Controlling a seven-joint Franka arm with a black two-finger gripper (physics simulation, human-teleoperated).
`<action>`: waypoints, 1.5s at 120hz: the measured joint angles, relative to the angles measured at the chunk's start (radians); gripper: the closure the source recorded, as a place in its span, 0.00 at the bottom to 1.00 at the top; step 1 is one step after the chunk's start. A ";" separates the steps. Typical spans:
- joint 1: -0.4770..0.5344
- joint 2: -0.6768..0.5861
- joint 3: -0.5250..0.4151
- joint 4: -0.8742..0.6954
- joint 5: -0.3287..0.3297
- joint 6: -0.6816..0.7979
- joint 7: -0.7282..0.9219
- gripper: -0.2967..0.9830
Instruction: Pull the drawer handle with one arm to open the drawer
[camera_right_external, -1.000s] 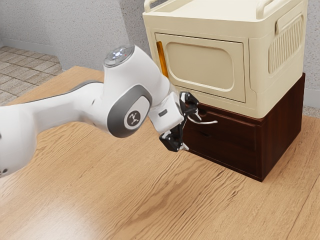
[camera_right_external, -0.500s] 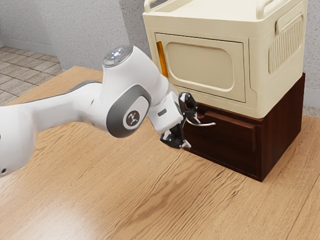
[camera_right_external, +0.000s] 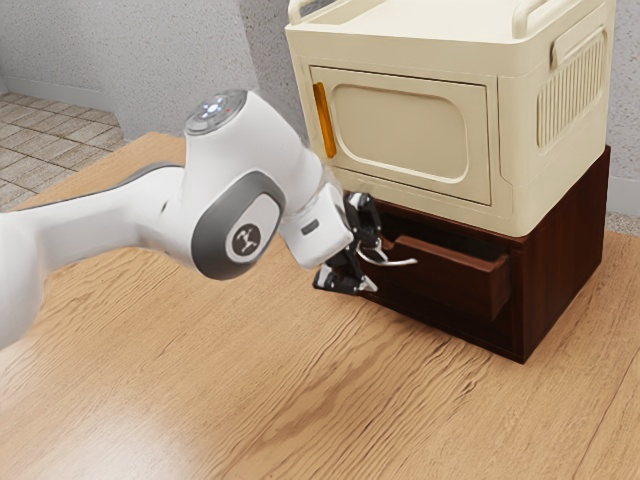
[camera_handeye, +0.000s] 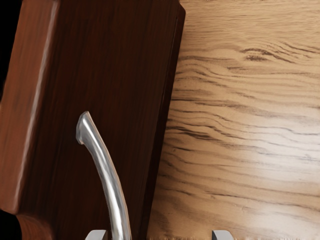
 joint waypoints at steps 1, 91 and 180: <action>0.000 -0.003 0.000 -0.002 0.000 0.000 -0.001 0.61; -0.003 -0.165 -0.002 -0.183 0.001 0.005 -0.035 0.65; -0.007 -0.324 -0.015 -0.338 0.002 0.012 -0.055 0.66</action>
